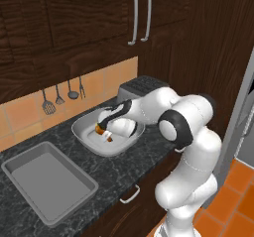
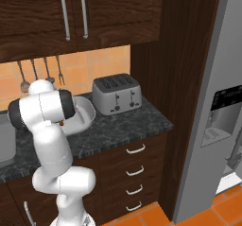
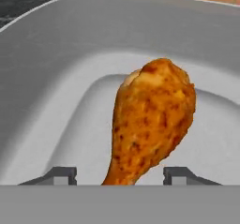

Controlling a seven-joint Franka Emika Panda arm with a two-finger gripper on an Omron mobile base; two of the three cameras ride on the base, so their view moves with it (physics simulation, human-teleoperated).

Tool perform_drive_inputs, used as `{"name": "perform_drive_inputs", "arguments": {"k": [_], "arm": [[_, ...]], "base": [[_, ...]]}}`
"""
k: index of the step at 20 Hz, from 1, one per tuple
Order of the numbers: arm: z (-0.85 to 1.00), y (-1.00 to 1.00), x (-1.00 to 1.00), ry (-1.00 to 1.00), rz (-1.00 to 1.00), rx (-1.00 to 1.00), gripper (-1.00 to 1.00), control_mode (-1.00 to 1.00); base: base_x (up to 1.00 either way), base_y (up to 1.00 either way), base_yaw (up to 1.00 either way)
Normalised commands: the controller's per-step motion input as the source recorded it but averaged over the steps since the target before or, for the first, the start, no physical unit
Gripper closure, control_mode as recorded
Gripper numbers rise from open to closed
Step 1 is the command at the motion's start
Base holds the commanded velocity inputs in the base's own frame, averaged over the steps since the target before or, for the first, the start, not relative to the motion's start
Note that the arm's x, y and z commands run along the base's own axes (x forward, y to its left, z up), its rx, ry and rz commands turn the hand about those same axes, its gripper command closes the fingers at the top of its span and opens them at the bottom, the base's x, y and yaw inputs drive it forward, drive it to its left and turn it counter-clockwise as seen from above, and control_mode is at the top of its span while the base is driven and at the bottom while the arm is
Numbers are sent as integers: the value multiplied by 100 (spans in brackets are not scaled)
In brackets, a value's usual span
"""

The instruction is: Place one eggplant and one chicken drumstick in each tupperware on the nearby counter, to pack two identical lunches.

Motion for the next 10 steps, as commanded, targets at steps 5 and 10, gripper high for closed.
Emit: {"name": "perform_drive_inputs", "arguments": {"k": [5, 10], "arm": [[100, -5, -24, -6, -9, 1, -100, -100], [92, -44, -49, 1, -28, 2, -100, -100]], "base": [[0, 0, 0], [0, 0, 0]]}}
